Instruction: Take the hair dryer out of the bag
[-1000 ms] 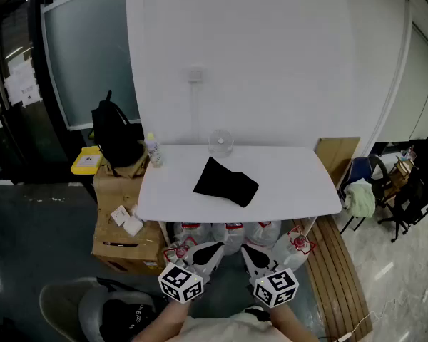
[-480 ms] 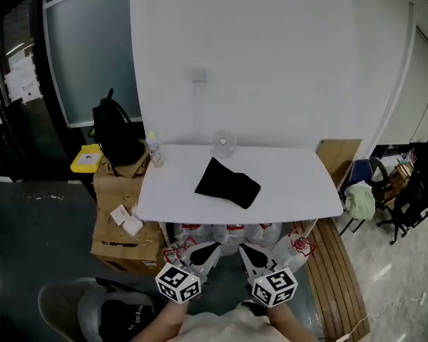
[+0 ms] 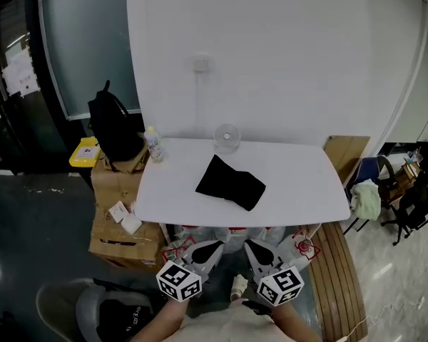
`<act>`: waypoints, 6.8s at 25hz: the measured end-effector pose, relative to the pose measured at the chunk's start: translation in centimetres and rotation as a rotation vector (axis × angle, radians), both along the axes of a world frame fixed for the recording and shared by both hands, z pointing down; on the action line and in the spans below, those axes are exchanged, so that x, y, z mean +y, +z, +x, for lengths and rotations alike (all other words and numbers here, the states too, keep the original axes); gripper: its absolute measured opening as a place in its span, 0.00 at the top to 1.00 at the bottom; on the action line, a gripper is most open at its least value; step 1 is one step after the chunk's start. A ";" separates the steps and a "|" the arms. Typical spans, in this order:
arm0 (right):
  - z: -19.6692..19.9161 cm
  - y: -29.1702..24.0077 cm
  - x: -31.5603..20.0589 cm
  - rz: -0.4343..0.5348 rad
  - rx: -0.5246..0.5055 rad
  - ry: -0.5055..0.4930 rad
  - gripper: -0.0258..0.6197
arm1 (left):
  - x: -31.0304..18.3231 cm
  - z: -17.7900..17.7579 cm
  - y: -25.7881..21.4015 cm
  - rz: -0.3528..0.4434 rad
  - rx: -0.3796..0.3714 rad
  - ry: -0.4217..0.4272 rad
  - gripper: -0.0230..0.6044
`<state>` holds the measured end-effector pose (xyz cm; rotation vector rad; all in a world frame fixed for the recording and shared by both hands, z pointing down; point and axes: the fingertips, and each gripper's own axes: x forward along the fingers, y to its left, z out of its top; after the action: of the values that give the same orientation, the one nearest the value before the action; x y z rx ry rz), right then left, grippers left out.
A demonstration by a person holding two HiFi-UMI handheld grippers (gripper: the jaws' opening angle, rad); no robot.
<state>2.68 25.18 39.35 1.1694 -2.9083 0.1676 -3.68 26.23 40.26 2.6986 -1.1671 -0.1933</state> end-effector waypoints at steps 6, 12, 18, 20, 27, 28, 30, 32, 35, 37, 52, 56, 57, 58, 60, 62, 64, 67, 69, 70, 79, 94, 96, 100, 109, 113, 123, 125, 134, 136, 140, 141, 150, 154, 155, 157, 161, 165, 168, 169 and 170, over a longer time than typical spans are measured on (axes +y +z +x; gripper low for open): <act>2.0 1.7 -7.3 -0.043 -0.007 0.001 0.93 | -6.9 1.1 1.4 -0.037 -0.020 -0.008 0.94; 2.8 2.0 -15.0 -0.074 0.003 -0.029 0.93 | -14.6 2.9 1.2 -0.068 -0.011 -0.016 0.94; 3.1 1.3 -21.0 -0.080 0.014 -0.082 0.93 | -20.9 3.9 0.5 -0.073 -0.015 -0.051 0.95; 3.2 1.3 -22.8 -0.082 0.019 -0.103 0.93 | -22.7 4.0 0.4 -0.069 -0.022 -0.068 0.94; 3.8 3.0 -27.4 -0.117 0.036 -0.119 0.93 | -26.9 4.1 2.5 -0.081 -0.117 -0.081 0.95; 3.9 3.4 -27.9 -0.128 0.037 -0.112 0.93 | -27.4 4.0 3.0 -0.094 -0.126 -0.076 0.94; 3.9 4.2 -28.8 -0.146 0.042 -0.095 0.93 | -28.2 3.9 4.2 -0.121 -0.134 -0.064 0.94; 4.1 4.7 -29.9 -0.161 0.046 -0.067 0.93 | -29.3 4.0 5.3 -0.145 -0.133 -0.045 0.94; 4.4 4.9 -31.6 -0.175 0.052 -0.018 0.93 | -31.0 3.9 6.6 -0.181 -0.161 -0.010 0.94; 4.6 5.0 -32.4 -0.179 0.059 0.013 0.93 | -32.0 3.9 7.4 -0.204 -0.186 0.021 0.94; 5.1 7.1 -35.3 -0.235 0.050 0.141 0.93 | -35.6 5.0 14.1 -0.407 -0.322 0.143 0.68; 5.0 7.5 -35.6 -0.242 0.054 0.152 0.93 | -36.4 5.1 15.5 -0.451 -0.348 0.137 0.57; 5.0 7.6 -35.7 -0.244 0.054 0.155 0.93 | -36.6 5.1 15.9 -0.462 -0.350 0.132 0.56; 5.1 7.7 -35.7 -0.246 0.054 0.158 0.93 | -36.9 5.0 16.2 -0.474 -0.352 0.123 0.55; 5.1 7.9 -35.8 -0.251 0.057 0.162 0.93 | -37.6 4.8 17.1 -0.506 -0.359 0.101 0.52; 5.2 8.1 -35.8 -0.256 0.060 0.166 0.93 | -38.2 4.5 18.3 -0.546 -0.370 0.079 0.48; 5.3 8.3 -35.8 -0.260 0.063 0.170 0.93 | -38.8 4.2 19.2 -0.576 -0.377 0.058 0.46; 5.4 8.7 -35.8 -0.270 0.068 0.177 0.93 | -39.8 4.0 19.8 -0.586 -0.399 0.032 0.46; 5.4 8.9 -36.0 -0.276 0.072 0.179 0.93 | -40.4 4.0 20.1 -0.583 -0.414 0.022 0.46; 5.4 9.0 -36.0 -0.279 0.075 0.179 0.93 | -40.7 4.0 20.2 -0.582 -0.420 0.017 0.46; 5.5 10.1 -36.7 -0.300 0.092 0.188 0.93 | -43.8 3.2 20.8 -0.576 -0.452 -0.051 0.70; 5.9 11.8 -38.4 -0.345 0.115 0.222 0.93 | -48.0 -2.8 21.9 -0.744 -0.343 -0.218 0.94; 6.0 12.2 -38.6 -0.357 0.122 0.228 0.93 | -48.3 -3.9 22.5 -0.786 -0.326 -0.257 0.94; 6.1 13.1 -38.8 -0.384 0.139 0.236 0.93 | -48.7 -5.9 23.1 -0.853 -0.316 -0.327 0.94; 4.4 16.0 -38.8 -0.486 0.214 0.182 0.81 | -48.7 -6.7 23.9 -0.905 -0.261 -0.330 0.94; 3.8 17.8 -38.2 -0.558 0.231 0.151 0.65 | -48.8 -6.5 23.7 -0.898 -0.251 -0.319 0.94; 2.4 21.9 -37.9 -0.696 0.320 0.141 0.53 | -48.6 -6.6 23.8 -0.896 -0.248 -0.317 0.94; 2.0 23.0 -38.2 -0.729 0.338 0.145 0.51 | -48.6 -6.5 23.7 -0.896 -0.249 -0.313 0.94; 0.5 26.1 -40.1 -0.840 0.385 0.172 0.45 | -48.3 -6.4 23.9 -0.901 -0.247 -0.301 0.94; 0.3 26.5 -40.4 -0.849 0.405 0.171 0.45 | -48.3 -6.3 24.0 -0.903 -0.246 -0.297 0.94; -0.1 27.2 -40.8 -0.869 0.439 0.158 0.42 | -48.2 -6.3 24.1 -0.903 -0.252 -0.286 0.94; -0.1 27.3 -40.9 -0.876 0.442 0.156 0.42 | -48.2 -6.3 24.2 -0.902 -0.255 -0.284 0.94; -0.2 27.9 -41.1 -0.948 0.432 0.153 0.41 | -48.3 -6.2 24.2 -0.903 -0.261 -0.269 0.94; -0.2 27.7 -41.1 -0.939 0.432 0.138 0.41 | -48.4 -6.4 24.0 -0.908 -0.242 -0.267 0.94; -0.1 27.7 -41.0 -0.938 0.435 0.130 0.41 | -48.4 -6.5 23.9 -0.909 -0.236 -0.267 0.94; 0.2 27.5 -40.7 -0.937 0.433 0.121 0.41 | -48.3 -6.7 23.7 -0.913 -0.223 -0.267 0.94; 1.2 27.2 -40.0 -0.937 0.406 0.126 0.41 | -48.2 -7.4 23.2 -0.938 -0.179 -0.283 0.94; 2.4 26.5 -39.7 -0.933 0.388 0.143 0.42 | -47.8 -8.6 23.2 -0.971 -0.162 -0.341 0.94; 3.3 25.8 -39.9 -0.916 0.378 0.166 0.42 | -47.3 -9.2 23.5 -0.988 -0.172 -0.378 0.94; 3.6 25.6 -40.0 -0.911 0.375 0.174 0.42 | -47.1 -9.4 23.6 -0.993 -0.170 -0.386 0.94; 3.9 25.5 -40.1 -0.907 0.371 0.183 0.42 | -46.9 -9.6 23.7 -0.998 -0.167 -0.394 0.94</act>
<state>6.57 -14.92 64.80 1.0959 -1.9877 1.0066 -13.29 -20.68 63.96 1.6288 -1.3390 0.4536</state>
